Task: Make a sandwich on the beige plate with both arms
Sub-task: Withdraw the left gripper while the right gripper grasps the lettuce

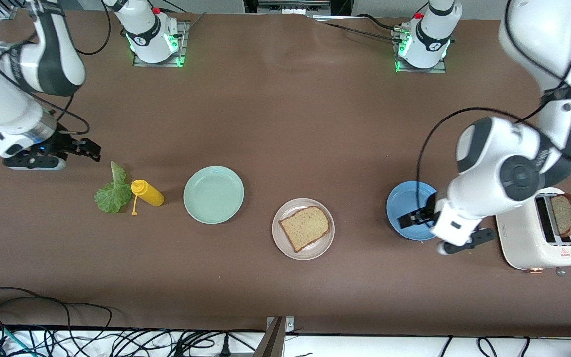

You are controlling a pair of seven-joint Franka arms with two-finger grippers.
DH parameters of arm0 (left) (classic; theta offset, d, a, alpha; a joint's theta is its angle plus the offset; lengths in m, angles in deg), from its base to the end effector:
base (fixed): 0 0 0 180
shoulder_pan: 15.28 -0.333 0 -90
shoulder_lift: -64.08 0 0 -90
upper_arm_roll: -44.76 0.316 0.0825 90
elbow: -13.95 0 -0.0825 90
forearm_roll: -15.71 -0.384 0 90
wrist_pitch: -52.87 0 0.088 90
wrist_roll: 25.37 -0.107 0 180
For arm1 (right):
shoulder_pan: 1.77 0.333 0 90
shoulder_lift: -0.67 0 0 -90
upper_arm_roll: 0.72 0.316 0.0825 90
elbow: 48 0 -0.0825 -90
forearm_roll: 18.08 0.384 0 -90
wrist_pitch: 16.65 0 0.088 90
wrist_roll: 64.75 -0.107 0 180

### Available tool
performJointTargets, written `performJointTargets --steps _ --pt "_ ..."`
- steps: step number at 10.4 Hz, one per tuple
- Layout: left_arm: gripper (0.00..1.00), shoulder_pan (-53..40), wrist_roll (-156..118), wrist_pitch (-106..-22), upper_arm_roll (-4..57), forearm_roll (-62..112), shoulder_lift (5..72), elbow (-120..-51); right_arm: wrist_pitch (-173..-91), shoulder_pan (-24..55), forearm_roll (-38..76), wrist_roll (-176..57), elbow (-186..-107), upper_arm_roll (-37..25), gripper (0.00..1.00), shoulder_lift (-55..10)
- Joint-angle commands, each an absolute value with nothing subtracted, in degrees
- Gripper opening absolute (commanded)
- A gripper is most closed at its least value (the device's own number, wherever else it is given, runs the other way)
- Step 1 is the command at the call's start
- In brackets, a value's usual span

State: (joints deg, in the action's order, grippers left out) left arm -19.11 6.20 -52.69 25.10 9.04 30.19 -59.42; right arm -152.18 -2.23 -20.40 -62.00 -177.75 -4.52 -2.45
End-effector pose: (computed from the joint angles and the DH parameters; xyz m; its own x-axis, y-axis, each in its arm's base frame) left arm 0.7068 -0.1322 0.4215 0.9556 0.2923 -0.0384 0.2943 -0.9534 0.0662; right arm 0.5285 -0.0398 0.3405 0.9990 0.0028 0.0443 0.0013 -0.9994 0.0354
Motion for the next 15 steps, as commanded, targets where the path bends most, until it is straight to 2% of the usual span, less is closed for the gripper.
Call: performJointTargets --steps 1,4,6,7,8,9,10,15 --pt "1.0 -23.0 -1.42 -47.96 24.72 8.06 35.32 -60.94 -156.73 -2.3 -21.33 -61.15 -179.57 -4.76 1.0 -6.77" --pt "1.0 -29.06 -14.08 -43.73 25.07 7.71 37.18 -61.02 -168.84 -2.38 -21.33 -58.17 -179.57 -4.85 1.0 -15.91" --pt "1.0 -34.06 -20.85 -43.63 25.25 7.62 37.27 -60.76 -174.12 -2.56 -21.33 -57.72 -179.57 -5.46 1.0 -19.61" --pt "1.0 -37.05 -24.62 -43.72 25.25 7.62 37.27 -60.59 -175.46 -2.65 -21.33 -57.2 -179.57 -5.46 0.79 -20.24" --pt "1.0 -39.6 -28.23 -43.89 25.25 7.62 37.27 -60.58 -175.47 -2.65 -21.33 -54.15 -179.48 -5.72 0.29 -20.16" --pt "0.99 -41.54 -31.4 -44.16 25.34 7.8 36.84 -60.67 -175.3 -2.73 -21.24 -52.99 -179.4 -5.81 0.07 -20.16" --pt "0.97 -43.3 -34.74 -45.2 25.43 7.97 36.31 -60.59 -175.3 -3.26 -21.24 -52.54 -179.31 -5.81 0.0 -20.33" --pt "0.95 -45.78 -41.18 -56.01 28.5 7.8 31.92 -60.67 -174.77 -3.35 -21.24 -52.27 -178.35 -5.64 0.0 -18.24"
